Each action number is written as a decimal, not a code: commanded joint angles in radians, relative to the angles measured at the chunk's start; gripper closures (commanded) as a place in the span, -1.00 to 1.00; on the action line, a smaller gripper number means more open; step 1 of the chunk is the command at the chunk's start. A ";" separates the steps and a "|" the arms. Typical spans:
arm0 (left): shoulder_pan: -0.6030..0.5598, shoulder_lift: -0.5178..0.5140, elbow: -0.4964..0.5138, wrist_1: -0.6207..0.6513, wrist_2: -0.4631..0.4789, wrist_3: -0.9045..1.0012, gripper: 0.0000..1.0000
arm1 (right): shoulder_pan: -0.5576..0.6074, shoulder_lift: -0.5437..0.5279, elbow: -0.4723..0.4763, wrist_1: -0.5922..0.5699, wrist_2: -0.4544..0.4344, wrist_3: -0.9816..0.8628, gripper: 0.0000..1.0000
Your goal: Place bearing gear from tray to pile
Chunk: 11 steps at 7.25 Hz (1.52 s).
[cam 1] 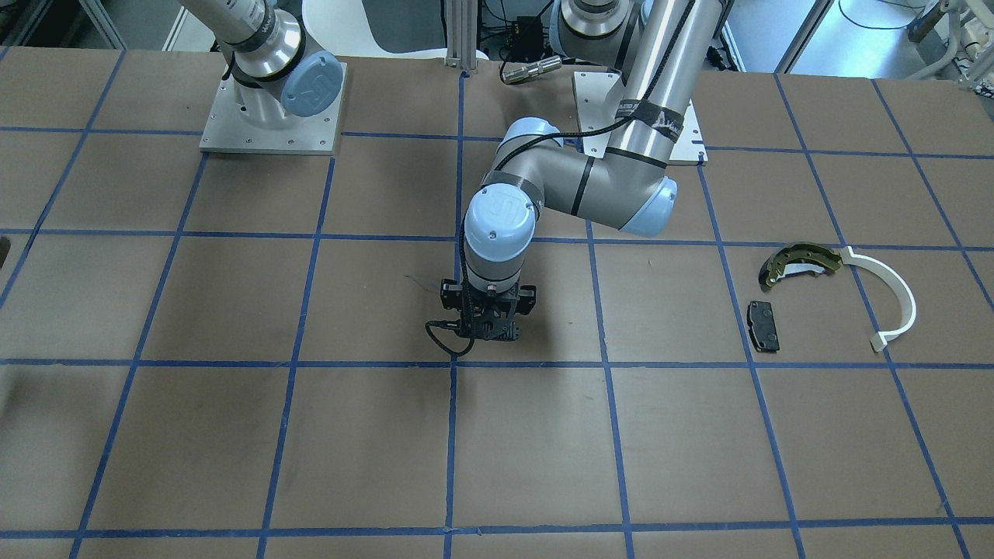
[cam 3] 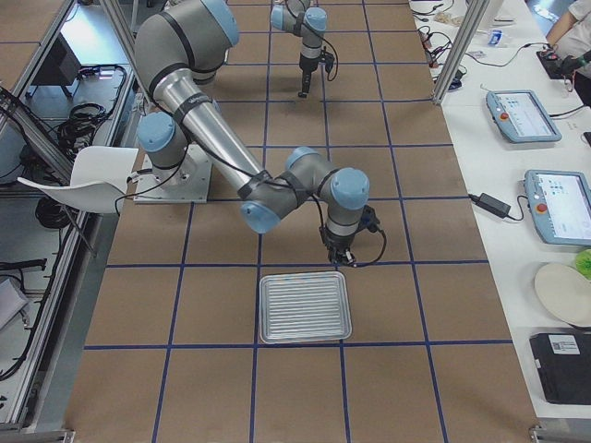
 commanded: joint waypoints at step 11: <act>0.297 0.152 0.212 -0.433 0.058 0.177 1.00 | 0.920 -0.045 0.203 -0.089 0.335 1.669 1.00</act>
